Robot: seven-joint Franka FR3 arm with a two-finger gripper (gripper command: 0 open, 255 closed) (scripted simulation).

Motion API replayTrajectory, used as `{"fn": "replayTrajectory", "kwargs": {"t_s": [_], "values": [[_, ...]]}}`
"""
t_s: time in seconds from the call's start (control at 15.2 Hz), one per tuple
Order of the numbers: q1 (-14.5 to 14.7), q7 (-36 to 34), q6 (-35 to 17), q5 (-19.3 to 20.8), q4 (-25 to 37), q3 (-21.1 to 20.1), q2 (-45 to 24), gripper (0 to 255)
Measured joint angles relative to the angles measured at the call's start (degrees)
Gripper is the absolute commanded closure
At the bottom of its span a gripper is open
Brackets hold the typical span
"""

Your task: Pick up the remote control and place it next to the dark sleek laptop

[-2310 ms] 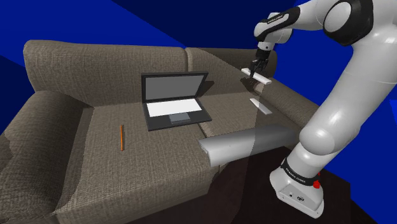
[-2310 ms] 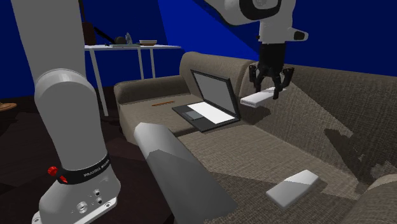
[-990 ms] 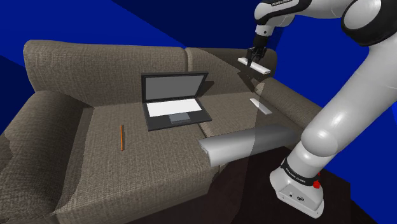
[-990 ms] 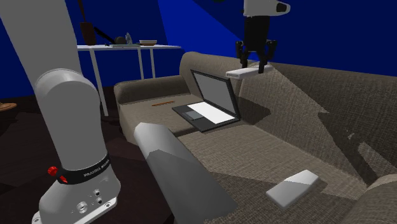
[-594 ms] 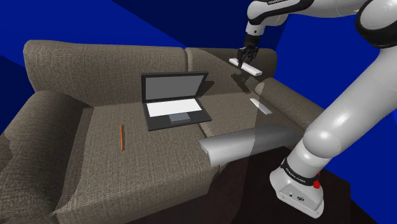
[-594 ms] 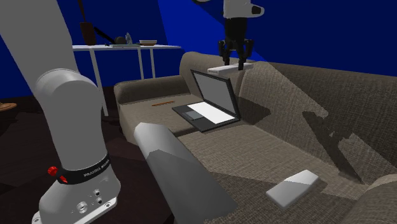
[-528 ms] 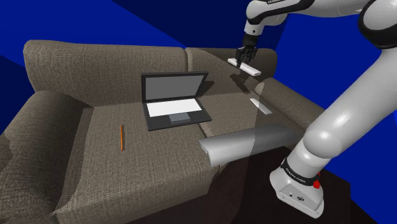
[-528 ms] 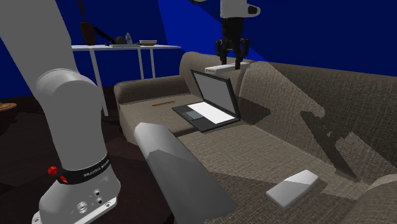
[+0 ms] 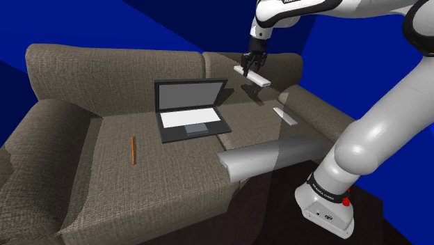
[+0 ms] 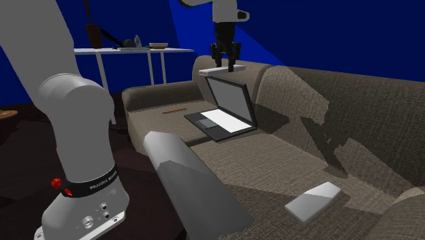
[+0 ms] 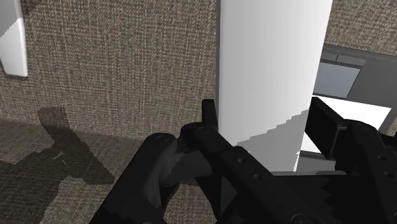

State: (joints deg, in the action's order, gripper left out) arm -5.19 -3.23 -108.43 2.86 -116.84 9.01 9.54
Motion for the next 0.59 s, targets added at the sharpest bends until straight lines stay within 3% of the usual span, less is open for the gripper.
{"fn": "replayTrajectory", "kwargs": {"t_s": [0.59], "values": [[5.4, -12.0, 0.7, -1.1, 3.1, -7.1, -2.7, 255]]}}
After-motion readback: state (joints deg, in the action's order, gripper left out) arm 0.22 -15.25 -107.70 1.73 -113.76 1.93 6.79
